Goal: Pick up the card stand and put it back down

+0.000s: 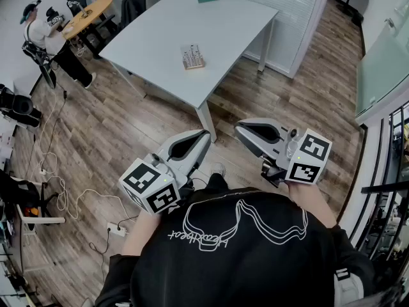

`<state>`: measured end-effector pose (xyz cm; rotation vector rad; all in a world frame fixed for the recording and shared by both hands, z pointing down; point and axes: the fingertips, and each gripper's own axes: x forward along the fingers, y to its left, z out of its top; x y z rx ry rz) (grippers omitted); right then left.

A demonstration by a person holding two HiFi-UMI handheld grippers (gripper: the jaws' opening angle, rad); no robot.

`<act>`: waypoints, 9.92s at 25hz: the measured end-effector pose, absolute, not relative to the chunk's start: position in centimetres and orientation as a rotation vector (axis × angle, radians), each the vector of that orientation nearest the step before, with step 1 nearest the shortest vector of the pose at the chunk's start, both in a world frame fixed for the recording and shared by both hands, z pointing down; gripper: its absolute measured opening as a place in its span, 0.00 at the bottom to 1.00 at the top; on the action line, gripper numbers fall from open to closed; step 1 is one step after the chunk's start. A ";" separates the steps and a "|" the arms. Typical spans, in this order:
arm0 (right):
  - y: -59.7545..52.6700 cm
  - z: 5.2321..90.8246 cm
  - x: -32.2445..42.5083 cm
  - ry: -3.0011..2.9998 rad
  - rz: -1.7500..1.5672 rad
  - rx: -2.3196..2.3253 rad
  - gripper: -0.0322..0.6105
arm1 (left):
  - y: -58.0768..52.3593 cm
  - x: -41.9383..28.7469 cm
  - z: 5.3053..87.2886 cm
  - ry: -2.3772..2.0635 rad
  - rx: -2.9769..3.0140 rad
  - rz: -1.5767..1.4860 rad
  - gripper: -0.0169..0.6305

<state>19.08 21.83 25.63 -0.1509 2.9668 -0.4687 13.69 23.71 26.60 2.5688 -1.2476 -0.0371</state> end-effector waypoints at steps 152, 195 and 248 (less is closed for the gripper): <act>-16.3 42.9 -3.8 3.436 -0.342 -0.892 0.23 | -14.5 -11.1 41.9 -1.293 2.392 0.401 0.23; -6.4 35.4 0.4 3.409 -0.181 -0.785 0.23 | -3.8 -6.8 34.0 -1.419 2.443 0.325 0.23; -26.4 53.4 -4.5 3.441 -0.547 -1.117 0.22 | -25.3 -12.0 52.7 -1.117 2.308 0.579 0.22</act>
